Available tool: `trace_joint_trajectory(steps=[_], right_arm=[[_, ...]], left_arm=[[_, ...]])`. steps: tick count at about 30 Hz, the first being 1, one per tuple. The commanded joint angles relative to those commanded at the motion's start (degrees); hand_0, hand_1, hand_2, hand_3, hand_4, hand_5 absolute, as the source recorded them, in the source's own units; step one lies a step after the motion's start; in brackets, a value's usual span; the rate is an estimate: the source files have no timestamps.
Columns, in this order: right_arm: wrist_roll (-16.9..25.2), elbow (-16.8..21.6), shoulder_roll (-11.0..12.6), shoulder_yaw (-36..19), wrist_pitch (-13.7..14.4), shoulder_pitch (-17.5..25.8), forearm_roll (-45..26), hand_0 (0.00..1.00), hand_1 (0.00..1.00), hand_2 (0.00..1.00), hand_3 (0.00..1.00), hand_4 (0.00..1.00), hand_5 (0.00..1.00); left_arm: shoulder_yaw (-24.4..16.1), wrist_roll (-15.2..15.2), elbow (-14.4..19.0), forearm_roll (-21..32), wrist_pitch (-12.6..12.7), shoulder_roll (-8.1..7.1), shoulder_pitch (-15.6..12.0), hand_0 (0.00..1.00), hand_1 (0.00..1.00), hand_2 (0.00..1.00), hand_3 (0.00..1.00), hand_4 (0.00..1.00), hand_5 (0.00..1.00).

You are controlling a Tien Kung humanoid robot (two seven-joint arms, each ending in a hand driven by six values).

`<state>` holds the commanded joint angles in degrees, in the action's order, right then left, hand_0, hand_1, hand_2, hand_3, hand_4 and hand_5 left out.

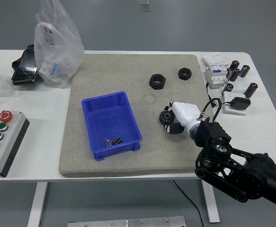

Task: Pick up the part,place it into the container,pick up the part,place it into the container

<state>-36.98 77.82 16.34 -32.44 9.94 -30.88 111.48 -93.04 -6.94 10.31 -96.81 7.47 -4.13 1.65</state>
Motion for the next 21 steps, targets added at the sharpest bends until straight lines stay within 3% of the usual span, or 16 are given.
trace_joint_trajectory(steps=[5,9,12,16,19,20,21], right_arm=[[0.0,1.6,-0.2,0.5,5.9,-1.8,-0.7,0.269,0.522,0.382,0.461,0.33,0.002],[0.2,3.1,-1.4,1.8,13.0,-3.9,-6.1,0.274,0.51,0.366,0.463,0.319,0.002],[4.3,4.3,-2.8,4.5,19.4,-5.7,-12.2,0.274,0.51,0.366,0.463,0.319,0.002],[10.4,4.9,-3.6,8.7,25.0,-8.1,-20.1,0.324,0.521,0.379,0.491,0.355,0.002],[15.2,4.5,-3.8,11.4,26.3,-9.3,-26.6,0.324,0.521,0.379,0.491,0.355,0.002],[16.8,4.4,-3.9,11.9,26.3,-9.5,-28.8,0.47,0.605,0.546,0.624,0.536,0.002],[18.3,4.4,-4.0,12.2,25.9,-9.6,-30.7,0.47,0.605,0.546,0.624,0.536,0.002]], left_arm=[[-0.1,-0.1,0.0,-0.1,0.0,0.0,0.0,0.627,0.533,0.538,0.618,0.709,0.398],[-0.3,-0.3,0.0,-0.3,0.0,0.02,-0.1,0.627,0.533,0.538,0.618,0.709,0.401],[-0.2,-0.4,0.0,-0.2,0.0,0.1,-0.1,0.627,0.533,0.538,0.618,0.709,0.401],[-0.1,-0.5,0.0,-0.2,0.0,0.15,-0.1,0.626,0.533,0.538,0.619,0.71,0.408],[-0.2,-0.5,0.0,-0.2,0.0,0.07,0.0,0.626,0.533,0.538,0.619,0.71,0.408],[-0.2,-0.5,0.0,-0.2,0.0,0.05,0.0,0.627,0.533,0.538,0.62,0.716,0.418],[-0.2,-0.5,0.0,-0.2,0.0,0.04,0.0,0.627,0.533,0.538,0.62,0.716,0.418]])
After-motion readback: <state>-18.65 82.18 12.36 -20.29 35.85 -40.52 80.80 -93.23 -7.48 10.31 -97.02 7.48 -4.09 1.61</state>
